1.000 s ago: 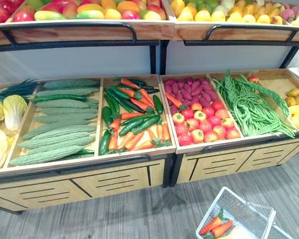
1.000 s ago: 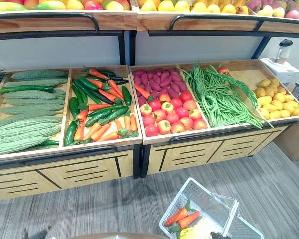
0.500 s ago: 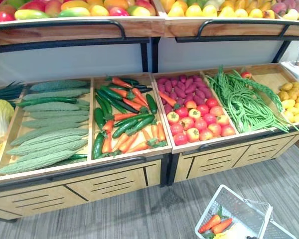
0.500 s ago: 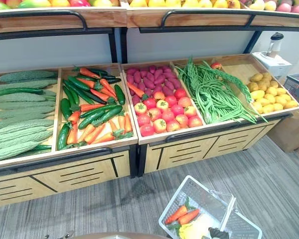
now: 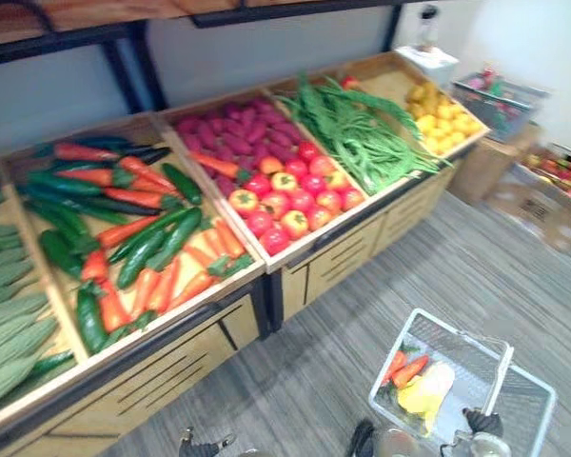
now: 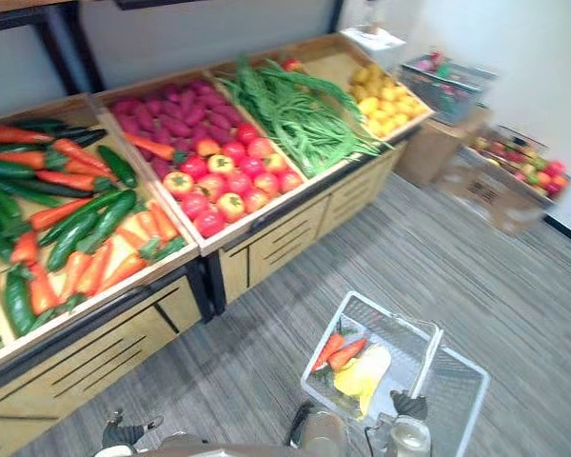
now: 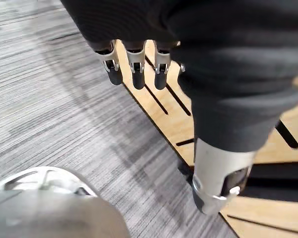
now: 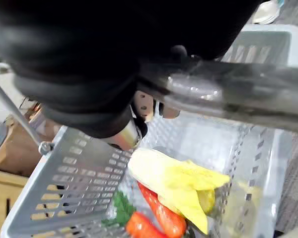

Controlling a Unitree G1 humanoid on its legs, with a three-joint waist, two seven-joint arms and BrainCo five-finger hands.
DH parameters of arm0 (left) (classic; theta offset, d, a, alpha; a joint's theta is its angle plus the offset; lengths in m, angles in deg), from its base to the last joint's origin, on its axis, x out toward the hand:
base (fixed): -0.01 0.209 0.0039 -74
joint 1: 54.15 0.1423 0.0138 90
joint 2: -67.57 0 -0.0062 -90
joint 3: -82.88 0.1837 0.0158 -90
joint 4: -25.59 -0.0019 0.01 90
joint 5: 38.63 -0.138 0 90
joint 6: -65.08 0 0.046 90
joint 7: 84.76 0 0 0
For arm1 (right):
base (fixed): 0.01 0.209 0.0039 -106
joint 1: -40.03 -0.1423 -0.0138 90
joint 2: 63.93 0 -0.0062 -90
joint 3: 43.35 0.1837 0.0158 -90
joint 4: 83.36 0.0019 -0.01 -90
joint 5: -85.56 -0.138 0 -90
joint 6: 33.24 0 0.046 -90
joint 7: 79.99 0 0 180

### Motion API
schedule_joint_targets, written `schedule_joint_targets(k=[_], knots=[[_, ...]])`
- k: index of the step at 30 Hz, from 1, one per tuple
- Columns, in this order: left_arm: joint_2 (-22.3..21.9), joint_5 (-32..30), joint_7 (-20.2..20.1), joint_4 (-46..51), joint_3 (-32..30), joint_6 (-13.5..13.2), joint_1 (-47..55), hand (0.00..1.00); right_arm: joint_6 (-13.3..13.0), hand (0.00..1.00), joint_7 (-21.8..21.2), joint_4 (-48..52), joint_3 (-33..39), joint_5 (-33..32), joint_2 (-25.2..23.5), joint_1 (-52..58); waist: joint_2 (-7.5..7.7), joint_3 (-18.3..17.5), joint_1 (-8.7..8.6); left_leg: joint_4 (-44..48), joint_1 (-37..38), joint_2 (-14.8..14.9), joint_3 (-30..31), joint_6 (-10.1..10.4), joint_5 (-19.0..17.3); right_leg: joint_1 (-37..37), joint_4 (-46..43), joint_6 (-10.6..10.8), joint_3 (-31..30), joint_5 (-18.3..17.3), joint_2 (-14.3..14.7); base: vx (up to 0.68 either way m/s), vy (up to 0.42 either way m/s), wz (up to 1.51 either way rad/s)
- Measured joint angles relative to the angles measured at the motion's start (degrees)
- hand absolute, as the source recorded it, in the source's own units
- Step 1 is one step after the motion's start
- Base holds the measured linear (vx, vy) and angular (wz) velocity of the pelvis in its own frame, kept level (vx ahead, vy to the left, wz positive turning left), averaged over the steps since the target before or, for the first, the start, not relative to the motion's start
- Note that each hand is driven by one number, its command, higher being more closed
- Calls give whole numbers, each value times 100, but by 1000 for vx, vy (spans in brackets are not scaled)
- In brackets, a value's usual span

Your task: Pick vegetable in the basket

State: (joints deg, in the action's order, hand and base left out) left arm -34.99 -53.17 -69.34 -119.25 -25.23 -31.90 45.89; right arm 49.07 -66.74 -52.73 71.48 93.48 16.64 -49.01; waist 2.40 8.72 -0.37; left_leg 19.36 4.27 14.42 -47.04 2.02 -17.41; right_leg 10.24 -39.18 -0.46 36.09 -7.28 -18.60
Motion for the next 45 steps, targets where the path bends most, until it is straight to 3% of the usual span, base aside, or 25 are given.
schedule_joint_targets(k=[2, 3, 5, 8, 9, 10, 11, 12, 13, 14, 15, 16, 17, 18, 19, 21, 24, 25, 26, 28, 29, 30, 34, 38, 45], knots=[[-22, -3, -1, -4, 13, 5, 35, 0, 2, 100, 11, -201, -147, 10, -32, -121, 18, -11, -6, -5, 177, 4, -684, 3, 4, -163, -23, 132, 159, -228, 4, 41, 26, -160], [-47, -5, -3, -7, -25, 8, 22, 0, 6, 100, 9, -241, -164, 9, -15, -185, 20, 0, -15, -2, 213, 7, -873, 6, 5, -132, 158, 86, 196, -258, 81, 2, -19, -150], [-128, -9, -2, -9, -162, 7, -14, 0, 16, 100, 5, -258, -162, 5, 31, -230, -119, -21, -40, -186, 295, 19, -1331, 112, 113, -193, 1025, 52, 179, -267, 527, -55, -85, -138], [-203, -12, 5, -52, -188, 13, -101, 0, 73, 100, 4, -358, -169, -22, 69, -255, -139, 28, -109, -254, 482, -109, -2029, 160, 220, -209, 1700, -25, 119, -664, 725, -33, -129, -115], [-231, -13, 6, -71, -229, 18, -134, 0, 116, 100, 4, -391, -178, -55, 99, -214, -188, 56, -116, -79, 541, 39, -2129, 169, 234, -285, 1962, -74, -63, -533, 972, 14, -161, -114], [-249, -14, 9, -76, -240, 3, -142, 0, 131, 100, 6, -406, -199, -127, 59, -143, -301, 7, -112, 329, 594, 300, -2135, 134, 256, -451, 2270, -146, -206, -438, 1217, 16, -172, -93], [-256, -14, 11, -92, -235, -1, -143, 0, 130, 100, 8, -406, -231, -136, 22, -110, -257, 24, -115, 644, 574, 490, -2127, 90, 283, -524, 2388, -168, -301, -413, 1323, 2, -142, -89], [-254, -9, 12, -105, -242, -6, -156, 0, 115, 100, 11, -404, -278, -154, -28, -60, -233, 31, -117, 1327, 566, 871, -2017, 80, 360, -656, 2548, -220, -503, -382, 1475, -17, -135, -86], [-243, -8, 12, -103, -245, -8, -173, 0, 106, 100, 12, -400, -292, -154, -70, -36, -223, 34, -125, 1875, 435, 1128, -1689, 166, 348, -718, 2625, -255, -731, -371, 1552, -15, -100, -86], [-232, -3, 13, -102, -246, -13, -184, 0, 99, 100, 12, -403, -296, -154, -65, -36, -206, 52, -114, 2133, 341, 1187, -1479, 191, 334, -751, 2638, -262, -841, -371, 1555, -1, -92, -88], [-215, 14, 24, -103, -243, -36, -177, 0, 100, 100, 11, -404, -302, -153, -61, -36, -178, 65, -103, 2536, 58, 1212, -899, 242, 298, -796, 2641, -264, -1127, -372, 1555, 12, -39, -82], [-212, 50, 51, -100, -250, -52, -158, 0, 100, 100, 9, -406, -311, -157, -57, -36, -167, 72, -97, 2659, -166, 1118, -332, 253, 282, -836, 2643, -254, -1266, -366, 1550, 18, -16, -122], [-201, 84, 82, -88, -237, -73, -87, 0, 101, 100, 2, -410, -363, -166, -46, -28, -160, 75, -92, 2573, -605, 721, 977, 270, 250, -898, 2645, -221, -1583, -345, 1544, 32, 38, -115], [-229, 88, 109, -89, -220, -74, -47, 0, 93, 100, -1, -414, -380, -167, -35, -25, -160, 76, -68, 2415, -721, 510, 1514, 294, 249, -941, 2664, -181, -1707, -321, 1538, 55, 93, -164], [-266, 91, 171, -45, -163, -69, 88, 0, 33, 100, -8, -418, -385, -170, -36, 17, -146, 80, -29, 1721, -761, 16, 2526, 299, 246, -973, 2696, -120, -2115, -278, 1540, 56, 115, -132], [-271, 91, 188, 5, -138, -77, 156, 0, -24, 100, -10, -416, -371, -176, -42, 80, -148, 80, -19, 763, -780, -400, 3517, 317, 238, -943, 2734, -19, -2527, -221, 1544, 64, 170, -127], [-274, 109, 178, 3, -138, -101, 154, 0, -44, 100, -8, -404, -314, -192, -47, 132, -154, 82, -7, -440, -799, -668, 4625, 420, 390, -853, 2919, 256, -3095, -92, 1583, 84, 249, -99], [-277, 155, 168, 0, -136, -125, 156, 0, -52, 100, -9, -393, -314, -199, -42, 130, -170, 84, -1, -658, -779, -677, 4674, 438, 531, -804, 2922, 305, -3213, -68, 1597, 95, 308, -86], [-333, 275, 151, -10, -127, -132, 150, 0, -61, 100, -9, -323, -312, -220, -5, 137, -306, 107, 25, -1025, -719, -575, 4632, 520, 1017, -742, 2922, 416, -3404, -33, 1689, 90, 325, -95], [-204, 324, 32, -54, -113, -163, 97, 0, -103, 100, -4, -262, -283, -236, -174, 189, -132, 141, 76, -1179, -612, -792, 4326, 414, 1000, -744, 3045, 578, -3668, 69, 1446, 105, 344, -68], [-46, 330, -53, -125, -10, -172, 76, 0, -133, 100, -1, -175, -260, -250, -297, 288, 47, 108, 11, -1355, -564, -1012, 4220, 265, 1068, -736, 3206, 708, -3727, 186, 1225, 107, 241, -18], [-11, 349, -75, -142, 3, -172, 55, 0, -140, 100, 0, -170, -259, -335, -315, 308, 111, 90, -11, -1415, -535, -1102, 4137, 200, 1096, -730, 3258, 771, -3784, 226, 1141, 135, 303, -27], [25, 892, -257, -283, 72, -172, 34, 0, -126, 100, -13, -75, -225, -447, -302, 327, 185, 85, 70, -1608, -281, -1494, 3484, -58, 1012, -718, 3496, 1003, -4274, 386, 811, 109, 282, -58], [71, 1216, -349, -433, 155, -176, 22, 0, -125, 100, -125, -8, -224, -432, -306, 329, 160, 83, 68, -1655, -80, -1545, 3137, -142, 944, -733, 3493, 961, -4034, 503, 746, 75, 131, -47], [119, 1441, -480, -623, 210, -163, -31, 0, -104, 100, -253, -182, -161, -621, -288, 333, 145, 43, 82, -1723, 1, -1510, 3265, -142, 944, -861, 3556, 968, -3712, 508, 769, 37, -15, 6]])
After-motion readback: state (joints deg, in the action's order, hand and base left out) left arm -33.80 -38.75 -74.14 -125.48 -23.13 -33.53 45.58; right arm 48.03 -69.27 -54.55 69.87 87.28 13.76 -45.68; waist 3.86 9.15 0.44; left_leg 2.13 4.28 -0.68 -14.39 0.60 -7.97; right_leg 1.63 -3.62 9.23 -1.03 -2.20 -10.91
